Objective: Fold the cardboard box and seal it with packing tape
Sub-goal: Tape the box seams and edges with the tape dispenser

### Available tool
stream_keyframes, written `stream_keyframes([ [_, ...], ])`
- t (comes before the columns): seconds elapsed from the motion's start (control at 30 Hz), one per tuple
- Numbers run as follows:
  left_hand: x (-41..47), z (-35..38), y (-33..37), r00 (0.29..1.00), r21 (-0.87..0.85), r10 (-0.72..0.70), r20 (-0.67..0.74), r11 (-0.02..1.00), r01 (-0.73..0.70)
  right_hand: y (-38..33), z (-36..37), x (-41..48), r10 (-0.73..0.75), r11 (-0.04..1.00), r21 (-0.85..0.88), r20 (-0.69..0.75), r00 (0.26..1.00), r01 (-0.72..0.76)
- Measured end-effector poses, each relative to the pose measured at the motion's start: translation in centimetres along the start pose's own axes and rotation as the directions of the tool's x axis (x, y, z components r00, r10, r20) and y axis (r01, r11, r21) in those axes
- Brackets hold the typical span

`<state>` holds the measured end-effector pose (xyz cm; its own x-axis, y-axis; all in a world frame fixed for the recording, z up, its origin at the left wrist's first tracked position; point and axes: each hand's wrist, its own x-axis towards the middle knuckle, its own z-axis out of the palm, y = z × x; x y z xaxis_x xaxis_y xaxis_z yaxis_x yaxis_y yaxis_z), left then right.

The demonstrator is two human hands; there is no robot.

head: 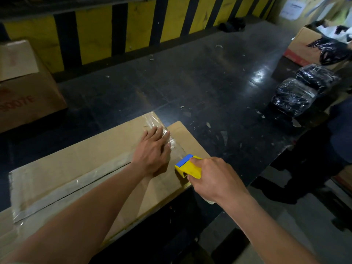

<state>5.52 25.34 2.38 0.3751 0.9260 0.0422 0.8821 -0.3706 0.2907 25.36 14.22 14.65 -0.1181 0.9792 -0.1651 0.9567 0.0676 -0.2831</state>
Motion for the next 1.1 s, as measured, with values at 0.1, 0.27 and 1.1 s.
stream_keyframes([
  [0.1,0.0,0.1,0.2,0.997,0.068,0.061,0.041,0.996,-0.063,0.3,0.2,0.1,-0.001,1.000,0.016,0.017,1.000,0.001],
  [0.27,-0.1,-0.3,0.5,0.992,0.199,0.069,0.103,0.976,-0.089,0.6,0.1,0.4,0.005,1.000,0.027,0.033,0.999,-0.006],
  [1.1,-1.5,0.8,5.1,0.974,0.123,-0.048,0.221,0.992,0.021,3.1,3.0,-4.6,0.072,0.993,0.099,-0.039,0.997,-0.068],
])
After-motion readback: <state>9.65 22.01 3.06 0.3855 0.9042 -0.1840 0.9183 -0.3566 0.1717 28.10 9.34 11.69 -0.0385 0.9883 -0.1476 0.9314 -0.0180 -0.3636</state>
